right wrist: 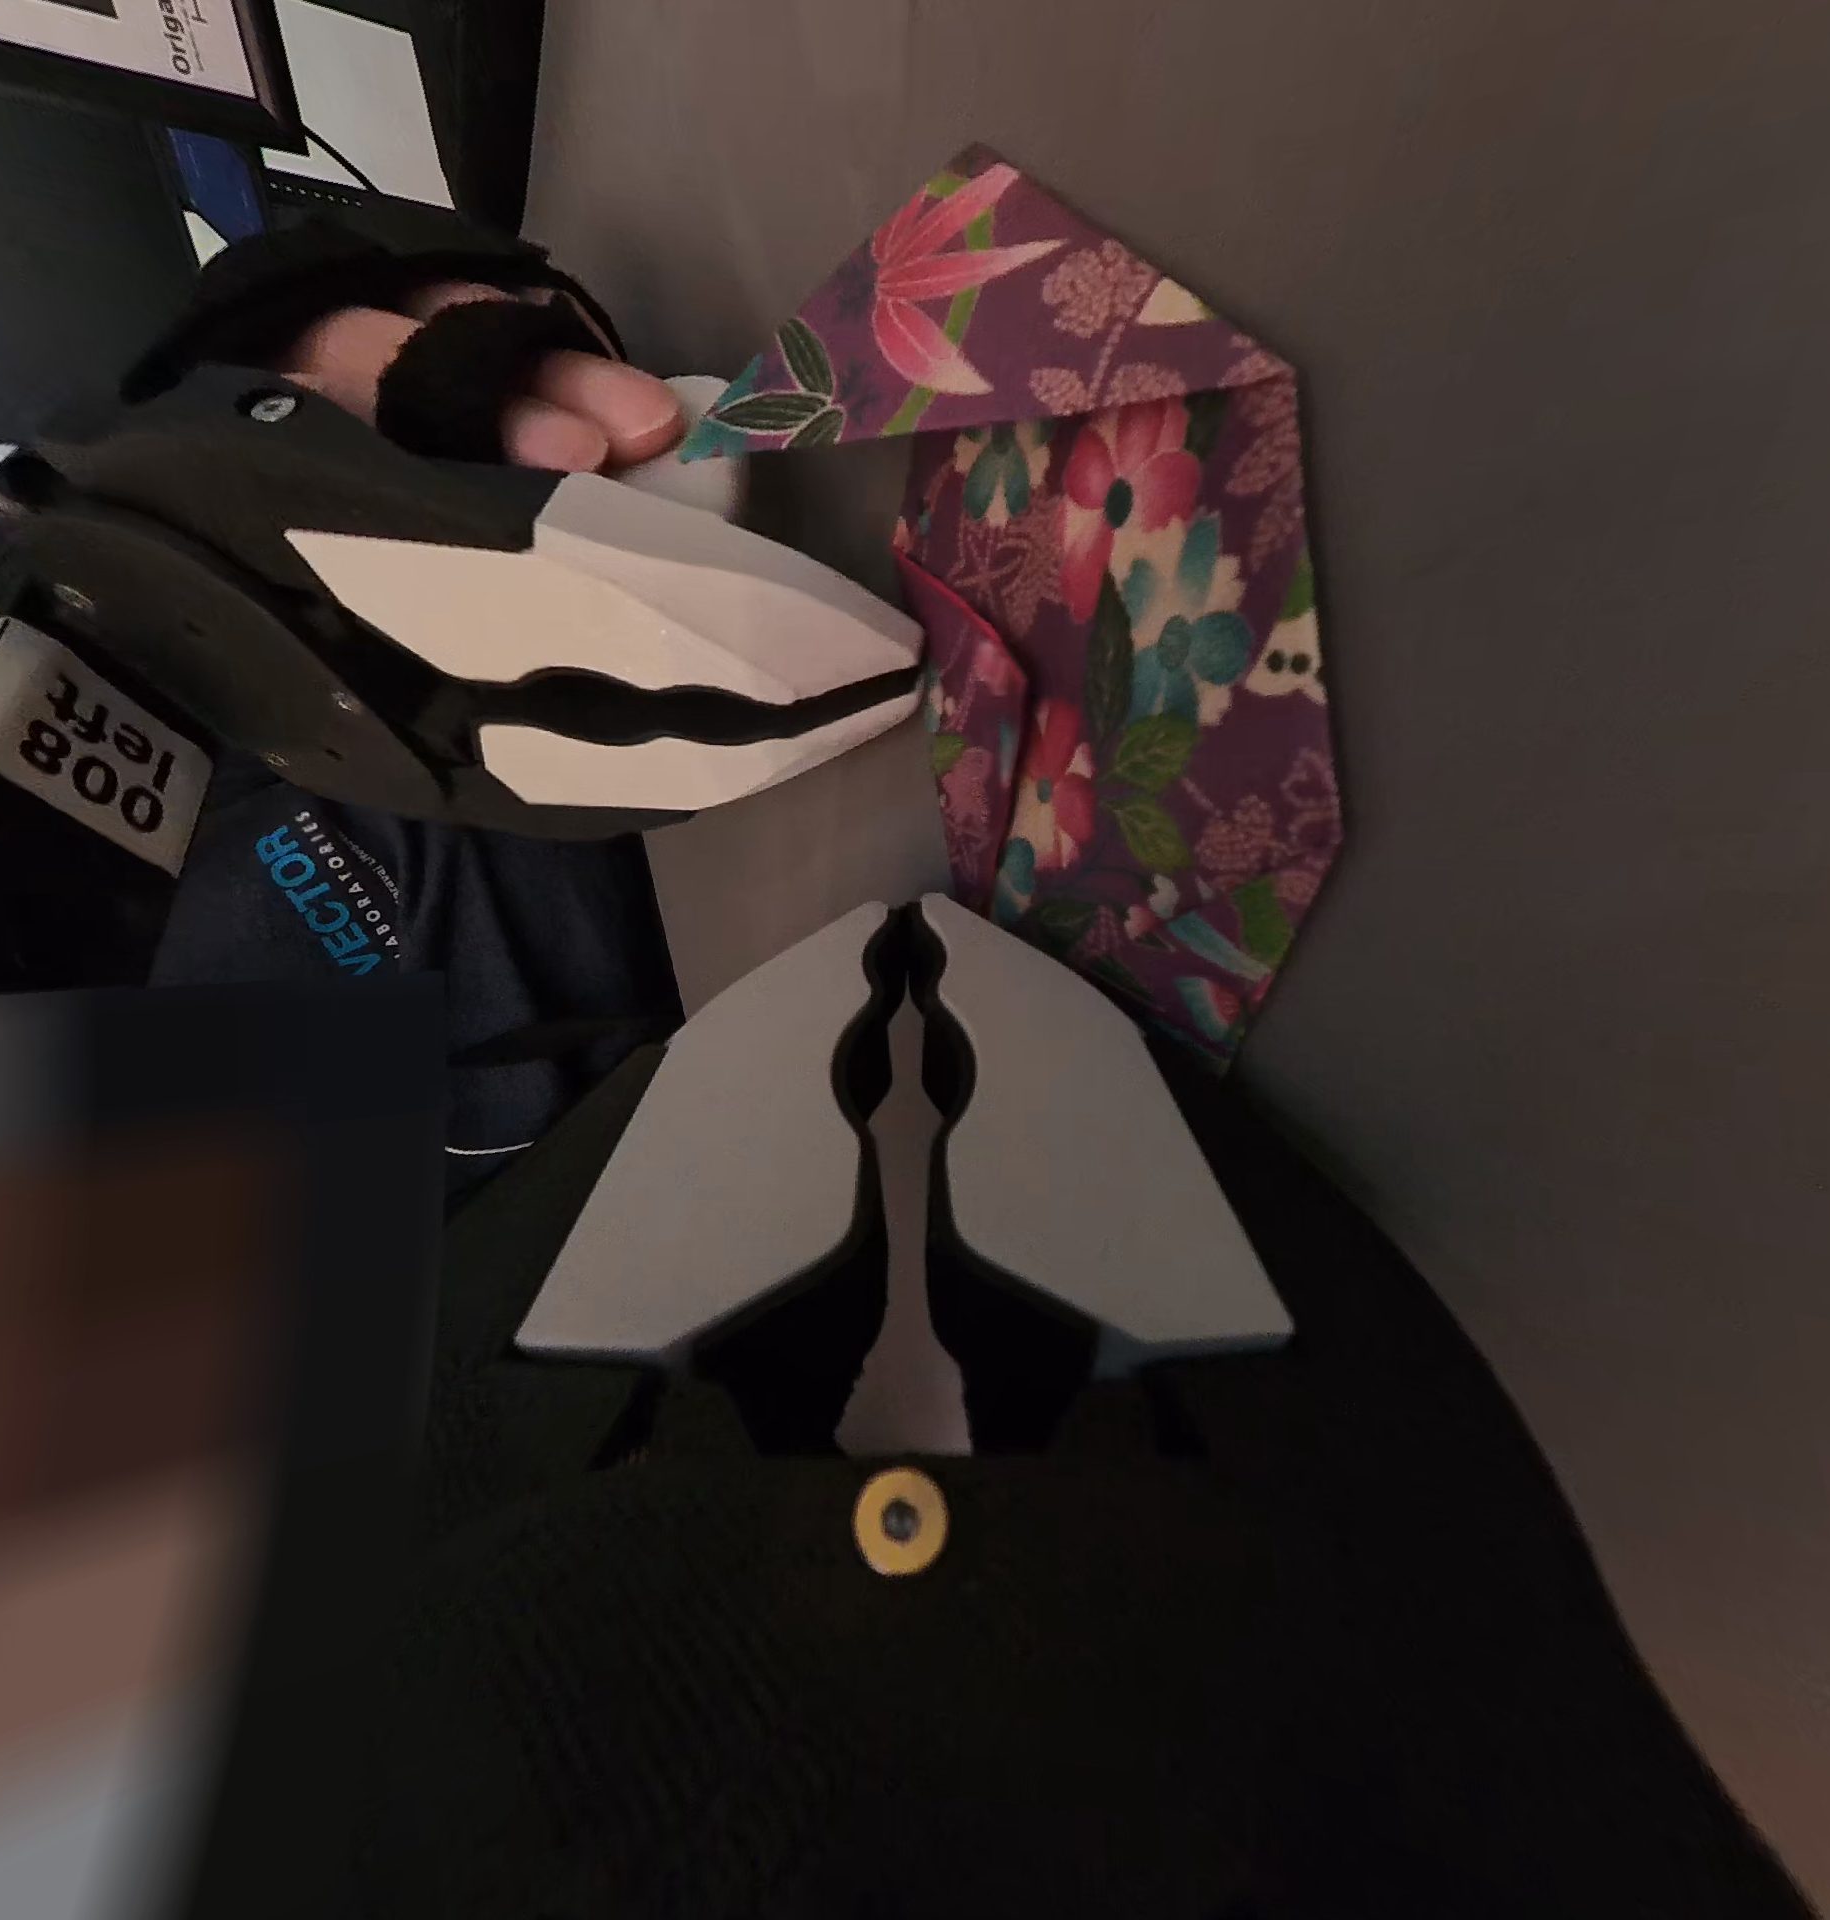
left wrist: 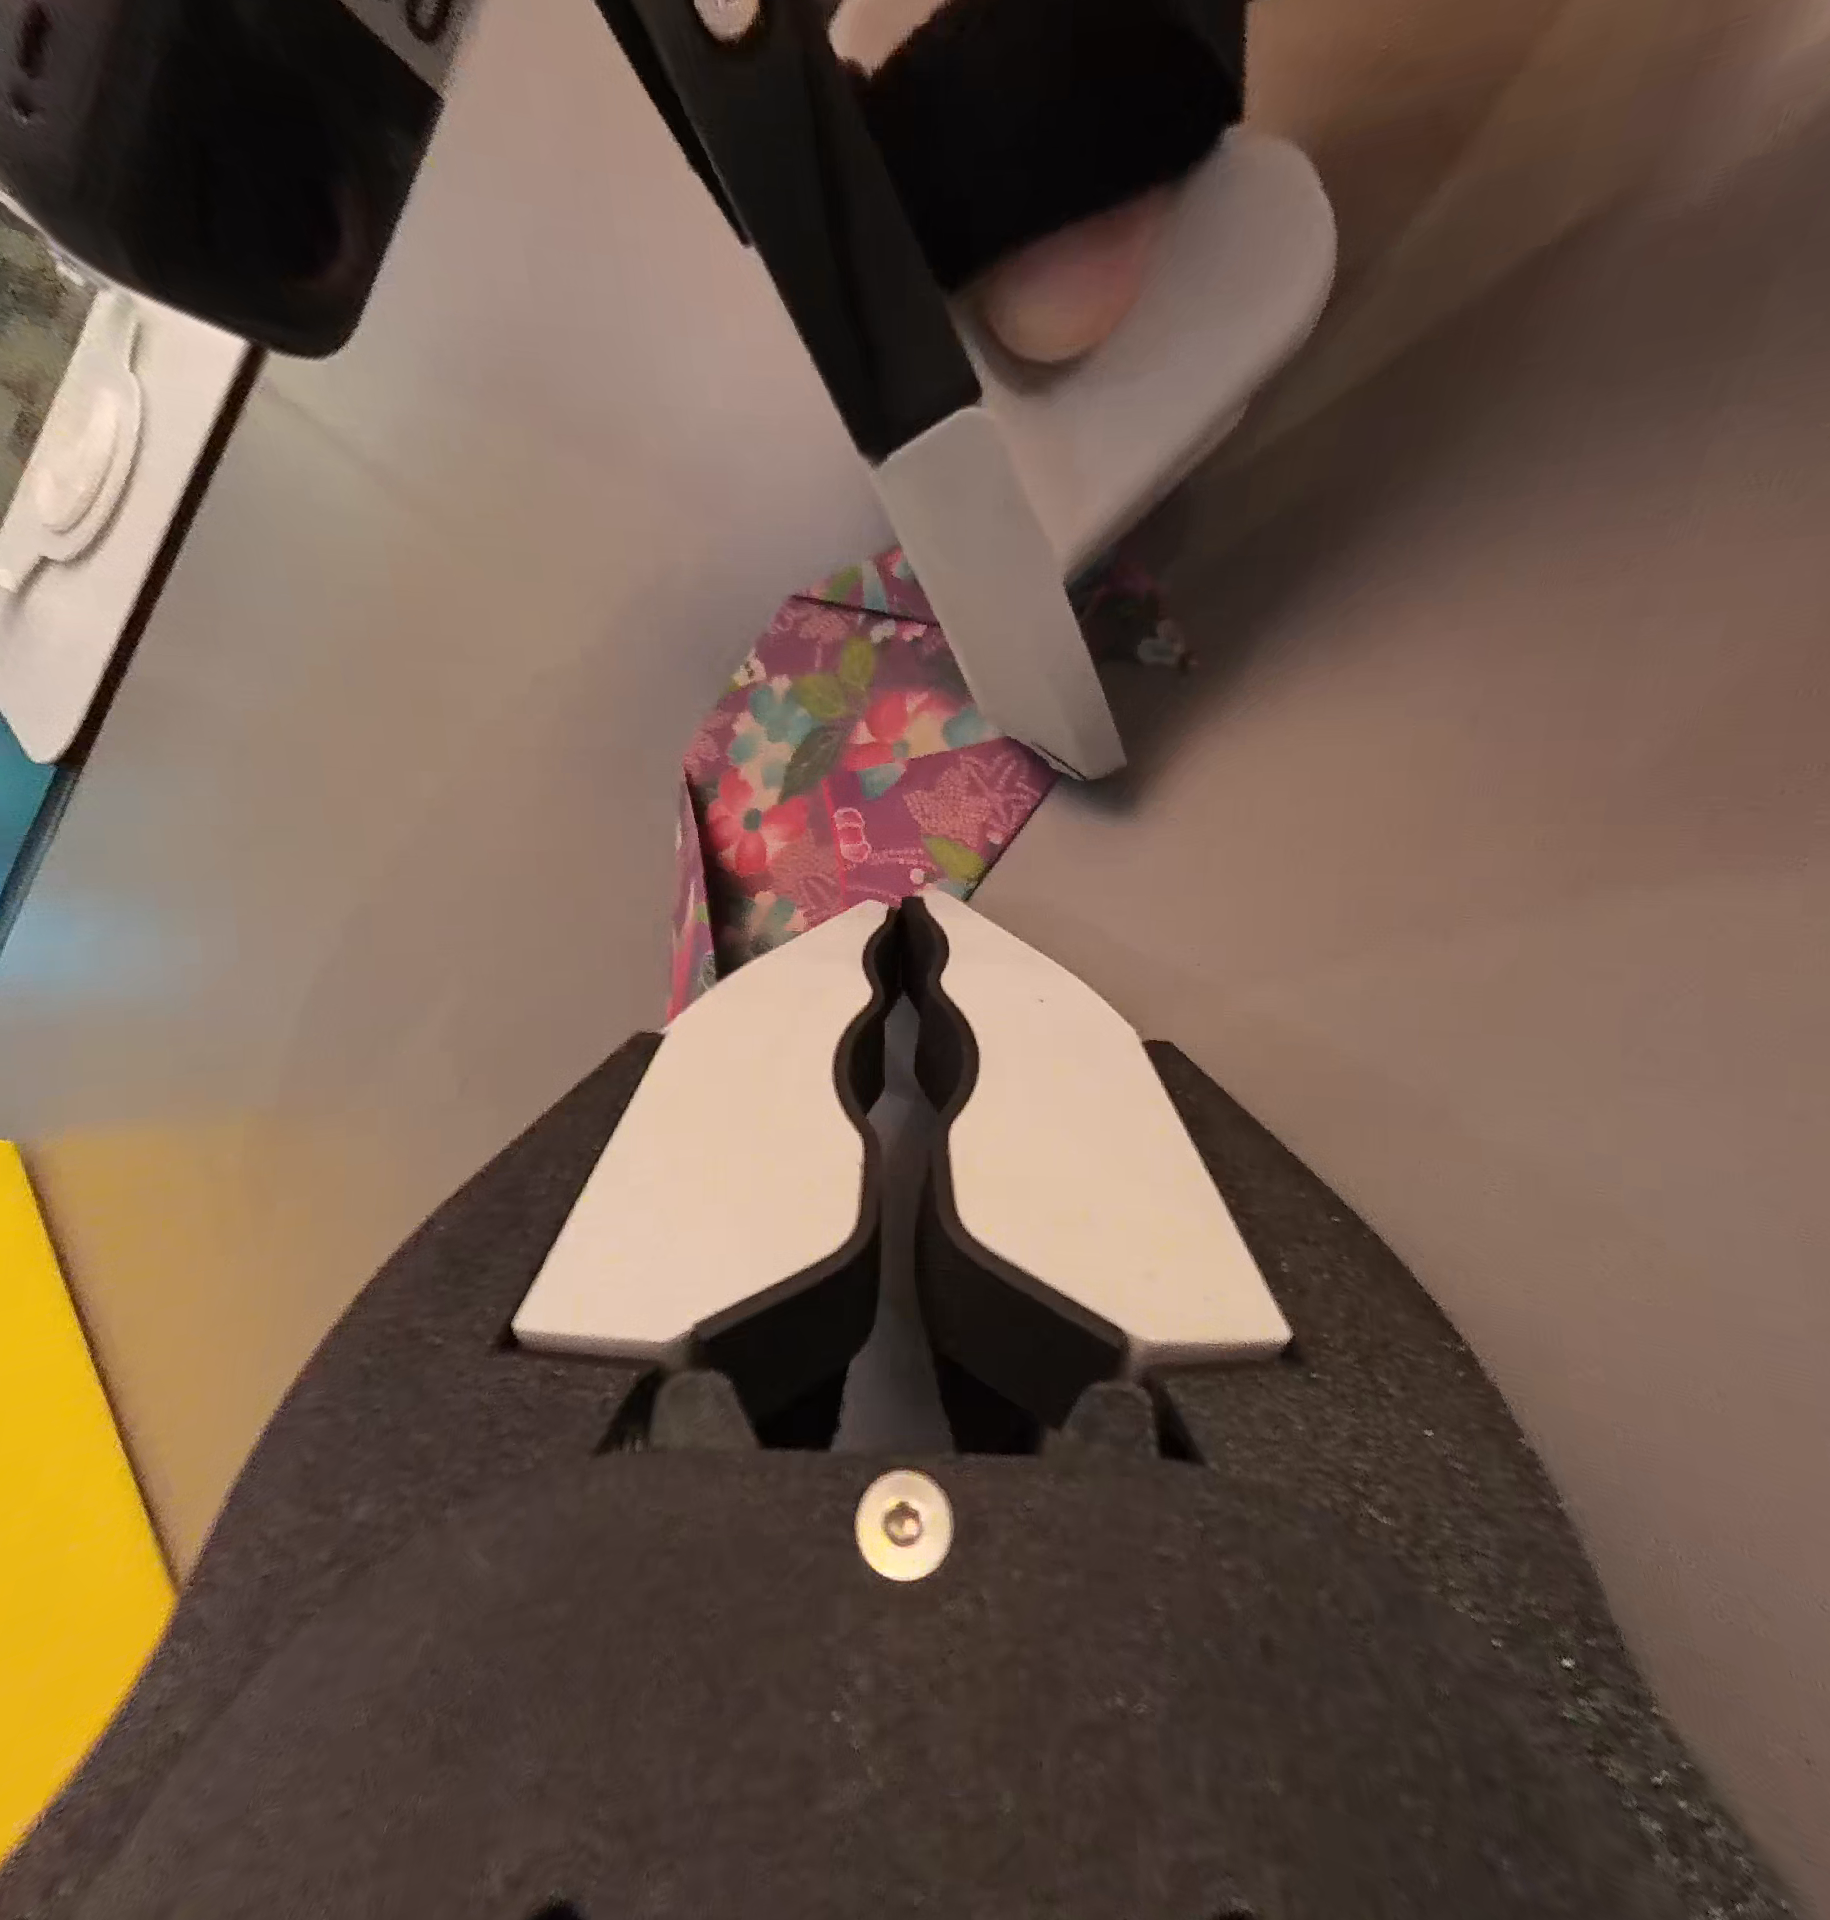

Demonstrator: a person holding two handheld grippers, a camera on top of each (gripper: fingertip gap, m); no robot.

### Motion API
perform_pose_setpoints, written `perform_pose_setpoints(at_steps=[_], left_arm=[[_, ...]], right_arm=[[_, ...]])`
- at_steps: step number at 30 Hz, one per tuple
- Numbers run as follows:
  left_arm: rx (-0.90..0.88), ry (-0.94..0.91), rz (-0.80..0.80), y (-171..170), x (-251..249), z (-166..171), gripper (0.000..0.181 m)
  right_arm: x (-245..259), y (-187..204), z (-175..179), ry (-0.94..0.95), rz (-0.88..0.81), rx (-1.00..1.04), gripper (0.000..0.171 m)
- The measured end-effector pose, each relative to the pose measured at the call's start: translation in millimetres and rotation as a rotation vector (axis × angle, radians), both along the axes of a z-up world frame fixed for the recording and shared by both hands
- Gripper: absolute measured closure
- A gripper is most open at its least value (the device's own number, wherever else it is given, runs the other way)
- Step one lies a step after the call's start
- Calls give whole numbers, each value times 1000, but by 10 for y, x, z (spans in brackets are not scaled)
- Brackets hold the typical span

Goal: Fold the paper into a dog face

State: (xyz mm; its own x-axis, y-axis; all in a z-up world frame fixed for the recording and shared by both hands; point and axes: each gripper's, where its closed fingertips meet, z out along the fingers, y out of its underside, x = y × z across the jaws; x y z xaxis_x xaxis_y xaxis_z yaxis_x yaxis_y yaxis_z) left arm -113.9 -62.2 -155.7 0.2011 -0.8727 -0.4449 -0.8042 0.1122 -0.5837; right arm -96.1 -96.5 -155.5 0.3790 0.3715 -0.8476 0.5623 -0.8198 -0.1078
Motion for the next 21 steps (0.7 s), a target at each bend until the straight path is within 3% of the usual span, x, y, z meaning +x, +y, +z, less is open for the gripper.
perform_pose_setpoints(at_steps=[4,11,21], left_arm=[[-59,19,-5,-1,-1,-15,181],[-198,-19,4,-6,-2,-19,181],[-119,22,5,-5,-4,-17,181]], right_arm=[[-28,35,5,6,-11,7,169],[-158,426,59,3,-138,255,169],[-152,473,-24,-81,-115,346,169]])
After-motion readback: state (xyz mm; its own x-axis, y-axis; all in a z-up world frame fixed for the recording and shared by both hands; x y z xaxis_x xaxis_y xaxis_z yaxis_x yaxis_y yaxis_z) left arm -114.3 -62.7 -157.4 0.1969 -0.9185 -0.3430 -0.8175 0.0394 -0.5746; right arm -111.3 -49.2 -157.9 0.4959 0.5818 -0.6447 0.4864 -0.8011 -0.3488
